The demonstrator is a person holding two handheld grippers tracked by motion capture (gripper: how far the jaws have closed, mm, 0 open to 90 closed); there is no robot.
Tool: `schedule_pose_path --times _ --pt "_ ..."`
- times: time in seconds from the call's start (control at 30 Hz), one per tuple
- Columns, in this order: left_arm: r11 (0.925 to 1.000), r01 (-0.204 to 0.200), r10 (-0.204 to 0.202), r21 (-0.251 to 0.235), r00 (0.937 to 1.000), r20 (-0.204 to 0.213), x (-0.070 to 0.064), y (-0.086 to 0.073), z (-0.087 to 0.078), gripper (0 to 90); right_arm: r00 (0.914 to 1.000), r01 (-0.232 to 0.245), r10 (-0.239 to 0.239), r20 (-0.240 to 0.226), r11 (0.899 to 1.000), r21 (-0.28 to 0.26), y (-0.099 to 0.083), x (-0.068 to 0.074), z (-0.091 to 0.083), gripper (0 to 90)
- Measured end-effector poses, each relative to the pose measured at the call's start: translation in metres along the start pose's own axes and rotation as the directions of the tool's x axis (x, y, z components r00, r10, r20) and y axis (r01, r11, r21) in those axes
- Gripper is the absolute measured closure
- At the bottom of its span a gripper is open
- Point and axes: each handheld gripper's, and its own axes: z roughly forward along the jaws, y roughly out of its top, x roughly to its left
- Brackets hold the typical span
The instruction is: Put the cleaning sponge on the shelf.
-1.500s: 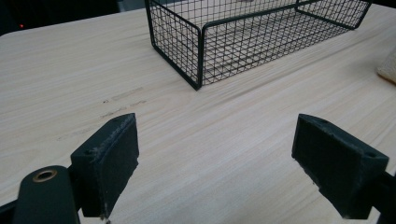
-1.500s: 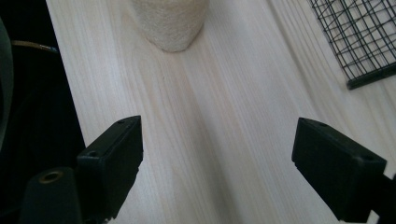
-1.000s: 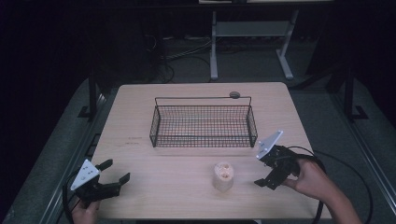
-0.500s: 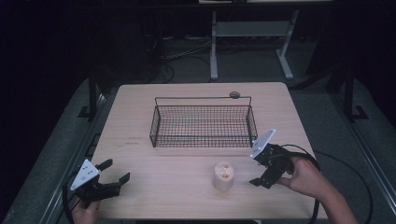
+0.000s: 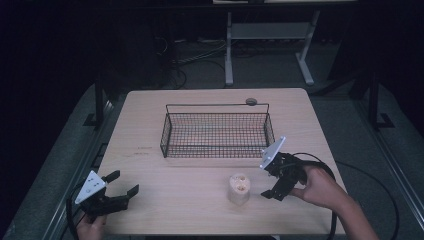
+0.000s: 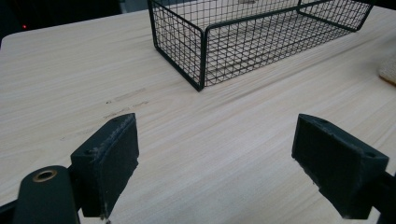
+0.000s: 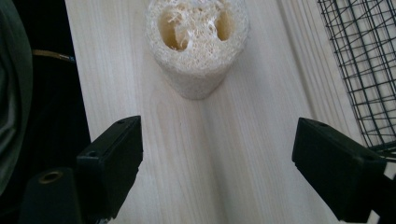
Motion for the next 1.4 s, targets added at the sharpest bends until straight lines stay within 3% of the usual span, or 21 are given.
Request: schedule_pose_path --times 1.4 --pt "1.0000 0.005 -0.005 -0.008 1.0000 -0.006 0.002 0.000 -0.001 14.0 0.9958 0.059 -0.055 -0.073 0.997 0.041 0.049 0.003 0.041 15.8"
